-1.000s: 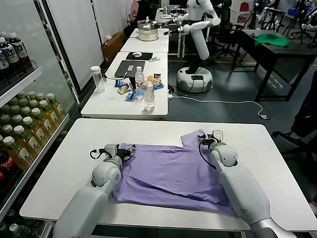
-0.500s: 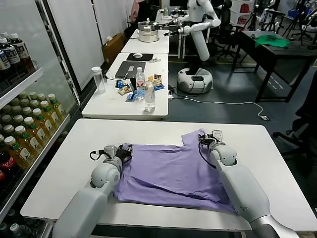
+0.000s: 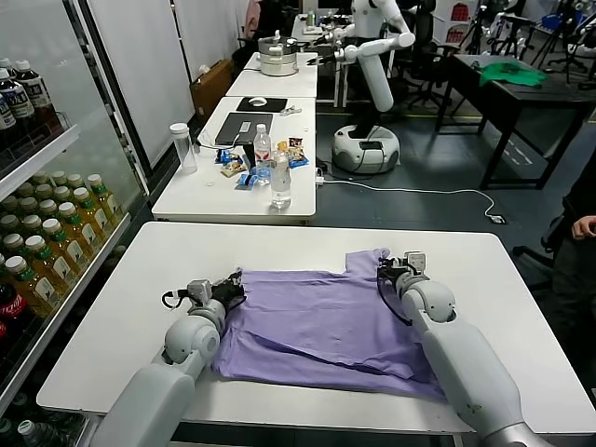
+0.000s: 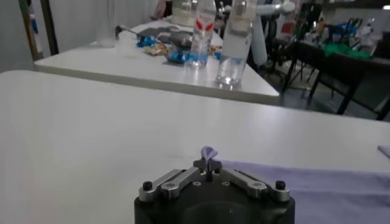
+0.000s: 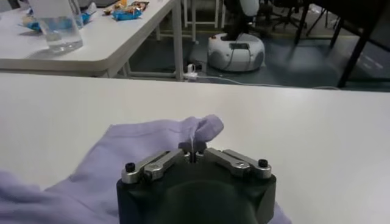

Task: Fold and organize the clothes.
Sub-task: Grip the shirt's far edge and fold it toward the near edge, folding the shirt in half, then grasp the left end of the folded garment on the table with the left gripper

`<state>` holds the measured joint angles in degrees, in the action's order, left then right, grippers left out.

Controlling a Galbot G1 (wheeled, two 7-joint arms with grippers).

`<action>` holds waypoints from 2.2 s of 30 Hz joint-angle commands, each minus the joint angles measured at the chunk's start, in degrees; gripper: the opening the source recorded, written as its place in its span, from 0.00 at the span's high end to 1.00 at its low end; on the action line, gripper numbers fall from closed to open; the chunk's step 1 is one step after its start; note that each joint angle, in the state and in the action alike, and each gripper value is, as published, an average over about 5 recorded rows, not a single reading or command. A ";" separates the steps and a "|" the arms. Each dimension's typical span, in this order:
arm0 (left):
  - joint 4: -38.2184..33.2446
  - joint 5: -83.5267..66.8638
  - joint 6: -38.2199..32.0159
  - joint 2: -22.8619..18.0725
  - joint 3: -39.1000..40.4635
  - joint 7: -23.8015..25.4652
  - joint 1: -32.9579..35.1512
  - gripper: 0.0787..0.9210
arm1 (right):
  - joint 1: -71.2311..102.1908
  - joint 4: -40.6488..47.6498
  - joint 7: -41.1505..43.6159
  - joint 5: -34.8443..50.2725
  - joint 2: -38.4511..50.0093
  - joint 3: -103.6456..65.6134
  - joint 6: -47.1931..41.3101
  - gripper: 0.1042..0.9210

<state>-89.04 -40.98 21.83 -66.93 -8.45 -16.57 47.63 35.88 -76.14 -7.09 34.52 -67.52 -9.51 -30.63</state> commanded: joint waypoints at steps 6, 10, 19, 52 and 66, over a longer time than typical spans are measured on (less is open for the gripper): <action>-22.57 -4.93 -3.87 6.31 -5.75 0.25 15.26 0.99 | 17.17 -28.82 -1.39 5.84 7.80 -12.63 0.86 0.99; -25.00 -5.18 -3.12 7.05 -7.20 0.23 18.12 0.99 | 25.44 -36.01 -1.80 5.79 8.37 -17.31 0.19 0.99; -26.82 -4.95 0.35 9.64 -9.77 0.75 22.23 0.99 | 42.19 -48.10 -2.66 4.62 6.52 -26.54 -0.98 0.99; -26.19 23.99 3.60 -0.99 -5.68 -5.97 31.57 0.55 | 49.79 -48.35 -3.23 -7.11 0.70 -25.71 -1.38 0.56; -22.56 26.55 4.39 -9.19 -3.68 -9.22 32.07 0.19 | 50.14 -48.49 -3.20 -6.40 1.26 -25.83 -0.99 0.13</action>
<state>-113.37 -18.55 26.19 -70.35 -12.90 -22.94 77.87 85.33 -124.20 -10.28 28.32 -66.43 -35.09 -31.69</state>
